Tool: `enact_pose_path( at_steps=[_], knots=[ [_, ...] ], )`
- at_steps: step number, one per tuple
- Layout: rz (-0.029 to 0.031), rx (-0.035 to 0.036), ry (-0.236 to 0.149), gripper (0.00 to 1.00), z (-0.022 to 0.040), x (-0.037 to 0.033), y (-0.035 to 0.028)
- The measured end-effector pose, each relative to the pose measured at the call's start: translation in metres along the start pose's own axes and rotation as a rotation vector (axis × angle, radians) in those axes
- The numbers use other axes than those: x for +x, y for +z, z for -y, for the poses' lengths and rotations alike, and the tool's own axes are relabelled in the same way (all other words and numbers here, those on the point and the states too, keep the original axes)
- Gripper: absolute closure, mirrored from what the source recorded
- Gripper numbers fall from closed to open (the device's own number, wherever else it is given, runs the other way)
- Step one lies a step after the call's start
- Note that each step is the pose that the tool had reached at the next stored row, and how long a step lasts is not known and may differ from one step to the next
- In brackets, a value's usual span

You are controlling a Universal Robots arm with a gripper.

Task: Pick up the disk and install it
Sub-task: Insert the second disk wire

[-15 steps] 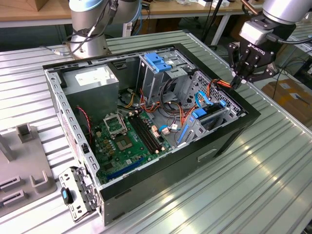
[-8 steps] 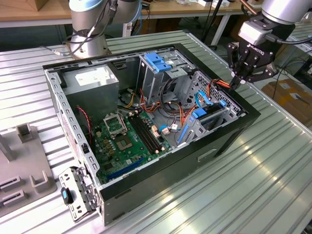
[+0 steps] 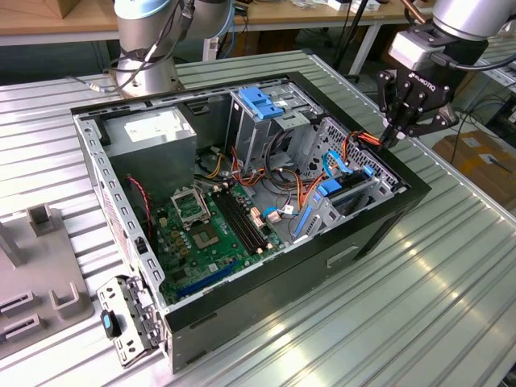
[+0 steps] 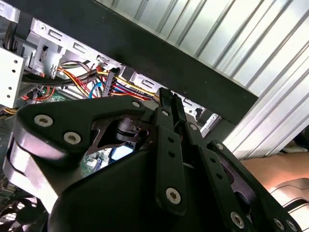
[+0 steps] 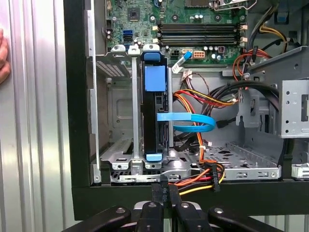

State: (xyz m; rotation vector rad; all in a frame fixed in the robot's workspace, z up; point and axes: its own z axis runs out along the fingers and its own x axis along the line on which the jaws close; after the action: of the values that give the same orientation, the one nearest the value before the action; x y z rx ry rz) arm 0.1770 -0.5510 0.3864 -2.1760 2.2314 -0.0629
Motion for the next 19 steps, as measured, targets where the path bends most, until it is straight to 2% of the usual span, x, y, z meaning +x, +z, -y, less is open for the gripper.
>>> enact_pose_path(
  at_steps=[14, 19],
  knots=[
    [0.0, 0.0, 0.001, 0.84, 0.0, 0.0, 0.0],
    [-0.002, -0.0005, 0.044, 0.84, -0.0005, 0.0, 0.0]
  ],
)
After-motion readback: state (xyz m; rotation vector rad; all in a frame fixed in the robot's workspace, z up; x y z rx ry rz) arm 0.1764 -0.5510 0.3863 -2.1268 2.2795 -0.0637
